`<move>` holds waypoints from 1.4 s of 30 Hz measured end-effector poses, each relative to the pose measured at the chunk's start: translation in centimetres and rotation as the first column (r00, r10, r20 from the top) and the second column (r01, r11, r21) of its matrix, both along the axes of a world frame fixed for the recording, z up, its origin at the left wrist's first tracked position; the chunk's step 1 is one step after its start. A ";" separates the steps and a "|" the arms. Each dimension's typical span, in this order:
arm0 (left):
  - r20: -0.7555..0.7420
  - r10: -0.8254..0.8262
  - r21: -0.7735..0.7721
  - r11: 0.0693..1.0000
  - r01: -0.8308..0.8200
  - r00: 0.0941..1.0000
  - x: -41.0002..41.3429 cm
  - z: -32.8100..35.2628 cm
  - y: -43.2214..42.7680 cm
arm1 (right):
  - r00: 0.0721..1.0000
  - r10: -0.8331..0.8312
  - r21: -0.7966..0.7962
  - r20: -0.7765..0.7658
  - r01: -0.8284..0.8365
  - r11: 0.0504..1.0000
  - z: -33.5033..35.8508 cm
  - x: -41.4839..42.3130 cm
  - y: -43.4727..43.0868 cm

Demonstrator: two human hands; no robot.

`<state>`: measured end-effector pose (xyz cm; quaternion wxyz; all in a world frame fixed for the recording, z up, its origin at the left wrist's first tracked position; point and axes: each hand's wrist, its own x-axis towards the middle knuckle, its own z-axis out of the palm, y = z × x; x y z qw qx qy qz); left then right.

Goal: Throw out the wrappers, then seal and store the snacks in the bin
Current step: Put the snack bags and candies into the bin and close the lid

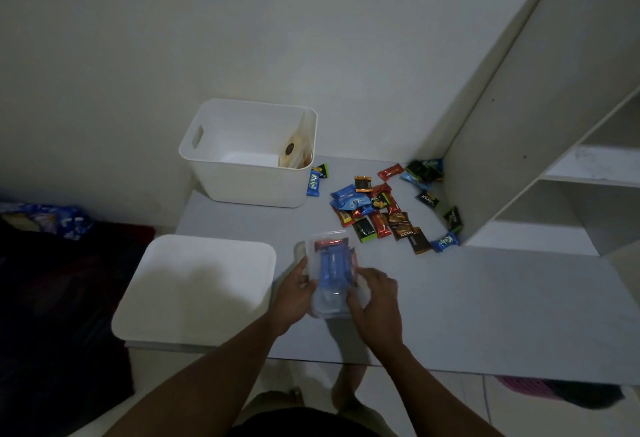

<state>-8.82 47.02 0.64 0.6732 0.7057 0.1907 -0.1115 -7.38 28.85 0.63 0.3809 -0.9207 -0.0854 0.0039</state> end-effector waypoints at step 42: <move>0.420 -0.179 0.536 0.840 -0.084 0.890 18.7 20.6 25.2 | 0.914 0.374 0.379 0.158 -0.406 0.832 17.3 22.8 23.6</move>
